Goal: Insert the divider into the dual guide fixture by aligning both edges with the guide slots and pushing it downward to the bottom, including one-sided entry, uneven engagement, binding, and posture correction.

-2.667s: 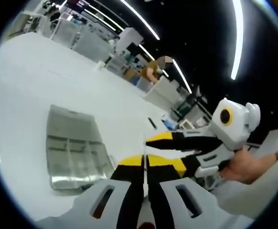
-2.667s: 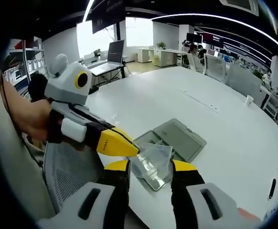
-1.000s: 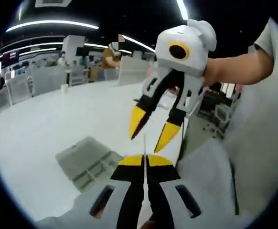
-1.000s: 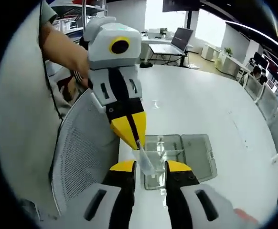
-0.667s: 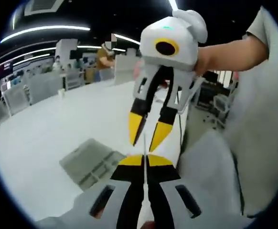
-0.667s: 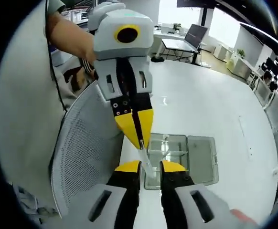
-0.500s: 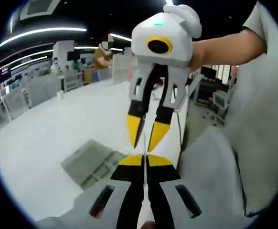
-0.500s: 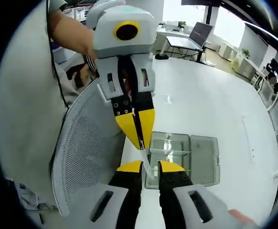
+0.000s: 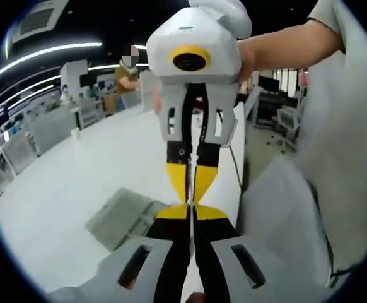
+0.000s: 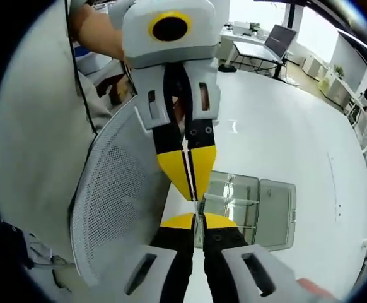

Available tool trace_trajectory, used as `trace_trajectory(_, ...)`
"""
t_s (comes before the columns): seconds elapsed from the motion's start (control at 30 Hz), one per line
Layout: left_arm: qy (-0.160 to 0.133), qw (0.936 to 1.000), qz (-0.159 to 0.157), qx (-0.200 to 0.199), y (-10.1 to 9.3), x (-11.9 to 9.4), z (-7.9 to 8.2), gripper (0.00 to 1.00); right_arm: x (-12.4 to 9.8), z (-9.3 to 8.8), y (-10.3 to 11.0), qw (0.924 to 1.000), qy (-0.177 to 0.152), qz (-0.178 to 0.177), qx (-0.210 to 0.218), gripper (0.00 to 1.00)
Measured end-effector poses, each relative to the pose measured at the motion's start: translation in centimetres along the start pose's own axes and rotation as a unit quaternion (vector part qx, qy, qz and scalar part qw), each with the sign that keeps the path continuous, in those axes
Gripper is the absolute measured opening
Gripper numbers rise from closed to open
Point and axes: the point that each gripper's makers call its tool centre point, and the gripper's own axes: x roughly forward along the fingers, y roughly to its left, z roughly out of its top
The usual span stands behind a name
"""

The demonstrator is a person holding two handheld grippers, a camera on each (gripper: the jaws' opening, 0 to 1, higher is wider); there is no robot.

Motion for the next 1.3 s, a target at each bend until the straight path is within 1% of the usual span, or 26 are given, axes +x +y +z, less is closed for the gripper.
trace_trajectory(0.07,0.002,1.0000,-0.001,0.002,0.0,0.0,0.0,0.00,0.0,0.2,0.0,1.0000,0.001,0.001,-0.004,0.00)
trace_trajectory(0.23,0.011,0.9998,-0.007,0.013,-0.1,0.0,-0.2,0.00,0.3,0.0,0.4,0.9997,0.016,0.009,-0.014,0.00)
trace_trajectory(0.4,0.007,0.9999,-0.005,0.008,0.1,-0.1,-0.3,0.00,0.3,0.1,0.4,0.9996,0.022,0.007,-0.016,0.00)
trace_trajectory(0.57,-0.001,1.0000,-0.006,0.001,0.1,-0.1,-0.4,0.00,0.3,0.1,0.5,0.9996,0.026,0.010,0.002,0.00)
trace_trajectory(0.7,-0.002,1.0000,-0.002,0.001,0.1,-0.2,-0.4,0.00,0.2,0.1,0.5,0.9990,0.026,0.011,0.035,0.00)
trace_trajectory(0.77,-0.004,1.0000,0.000,0.001,0.2,-0.3,-0.4,0.00,0.2,0.1,0.5,0.9990,0.027,0.010,0.033,0.00)
trace_trajectory(0.83,-0.006,1.0000,0.003,-0.002,0.2,-0.3,-0.3,0.00,0.1,0.1,0.6,0.9984,0.028,0.009,0.048,0.00)
trace_trajectory(1.03,0.005,0.9999,0.008,-0.009,0.0,-0.4,-1.0,0.03,-0.3,0.4,0.6,0.9967,0.021,0.011,0.078,0.00)
trace_trajectory(1.17,-0.004,0.9996,0.017,-0.023,-0.1,-0.6,-1.3,0.02,-0.3,0.4,0.8,0.9968,0.024,0.012,0.075,0.00)
trace_trajectory(1.3,0.000,0.9994,0.021,-0.029,-0.1,-0.5,-1.8,0.01,-0.4,0.6,0.9,0.9960,0.021,0.015,0.086,0.00)
